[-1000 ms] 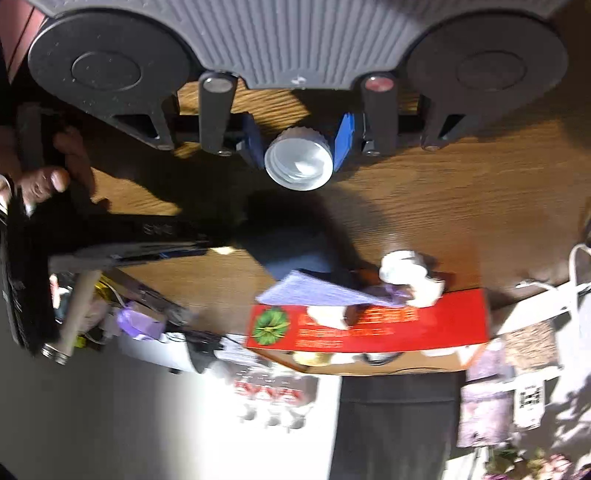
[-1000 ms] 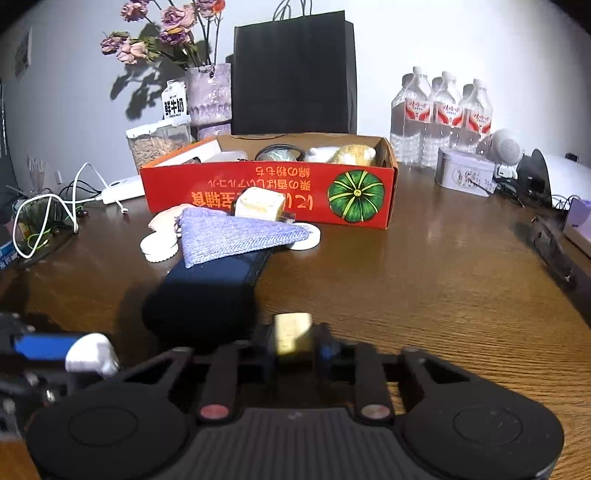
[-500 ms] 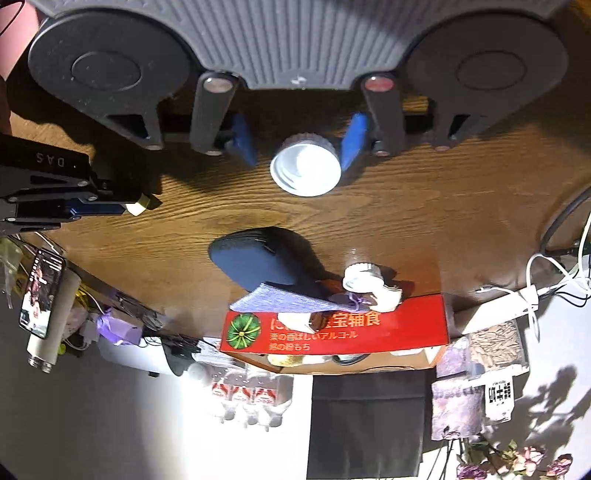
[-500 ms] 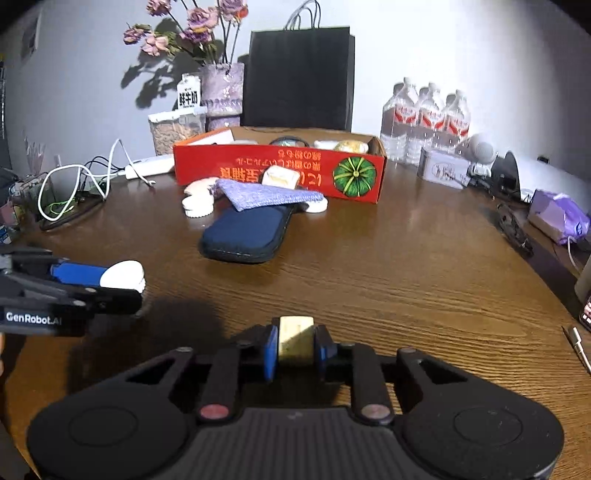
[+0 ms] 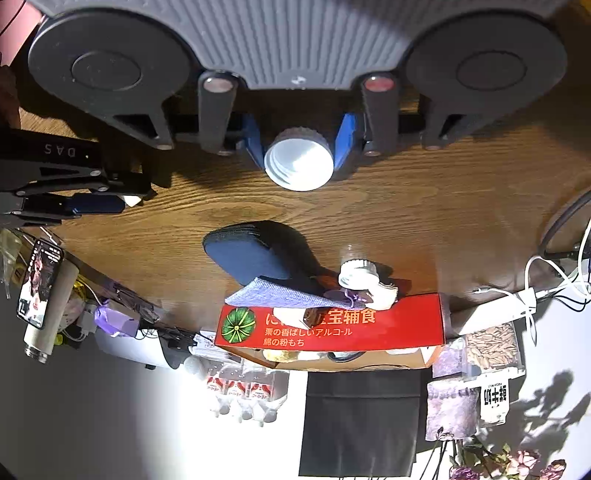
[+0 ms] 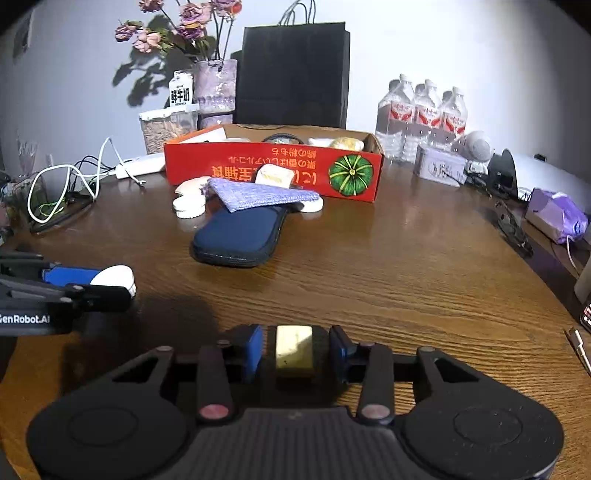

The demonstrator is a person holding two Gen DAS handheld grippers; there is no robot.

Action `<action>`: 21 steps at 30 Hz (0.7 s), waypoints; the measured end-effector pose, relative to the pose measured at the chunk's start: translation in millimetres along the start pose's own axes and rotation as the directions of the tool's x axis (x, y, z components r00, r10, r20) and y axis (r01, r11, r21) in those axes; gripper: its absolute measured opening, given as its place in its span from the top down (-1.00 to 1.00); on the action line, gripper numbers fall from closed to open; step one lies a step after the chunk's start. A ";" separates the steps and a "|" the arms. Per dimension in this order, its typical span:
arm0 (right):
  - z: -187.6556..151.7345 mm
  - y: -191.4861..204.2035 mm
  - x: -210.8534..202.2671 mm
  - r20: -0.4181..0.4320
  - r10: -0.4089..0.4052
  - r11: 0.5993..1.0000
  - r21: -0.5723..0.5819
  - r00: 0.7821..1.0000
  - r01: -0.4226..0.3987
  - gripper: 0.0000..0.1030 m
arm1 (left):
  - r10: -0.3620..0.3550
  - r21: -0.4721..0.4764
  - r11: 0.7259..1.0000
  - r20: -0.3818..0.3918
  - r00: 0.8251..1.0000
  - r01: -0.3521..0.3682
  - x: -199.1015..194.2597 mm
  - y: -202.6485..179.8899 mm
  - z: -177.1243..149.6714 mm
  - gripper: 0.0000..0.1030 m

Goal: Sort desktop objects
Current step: 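Carry the cap and yellow block into the cardboard box and open both tools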

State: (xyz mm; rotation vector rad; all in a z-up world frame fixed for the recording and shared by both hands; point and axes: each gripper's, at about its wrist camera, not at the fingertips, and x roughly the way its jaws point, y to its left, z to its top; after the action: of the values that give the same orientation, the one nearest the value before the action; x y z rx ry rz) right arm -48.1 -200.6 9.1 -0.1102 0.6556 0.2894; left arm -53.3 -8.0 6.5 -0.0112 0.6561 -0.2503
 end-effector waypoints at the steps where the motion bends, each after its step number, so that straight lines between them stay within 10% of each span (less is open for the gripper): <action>1: 0.4 -2.2 -0.2 -0.001 0.012 1.000 0.009 1.000 -0.012 0.62 | -0.009 -0.002 1.000 0.001 1.000 0.009 -0.1 0.7 0.3 0.20; 11: 29.2 -17.5 -4.6 0.094 -0.020 0.996 0.089 0.995 0.012 0.63 | -0.075 0.001 0.997 0.089 0.993 0.076 -13.8 6.1 26.4 0.20; 21: 135.4 -49.4 29.3 0.190 0.017 0.995 0.096 0.982 -0.036 0.62 | -0.027 0.035 0.999 0.198 0.980 0.021 16.9 49.7 135.7 0.20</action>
State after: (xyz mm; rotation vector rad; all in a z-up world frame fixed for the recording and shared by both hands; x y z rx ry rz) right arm 67.9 -215.1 98.3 0.0210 0.4823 0.2887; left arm 52.9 26.9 99.6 -0.0121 0.4537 -0.2794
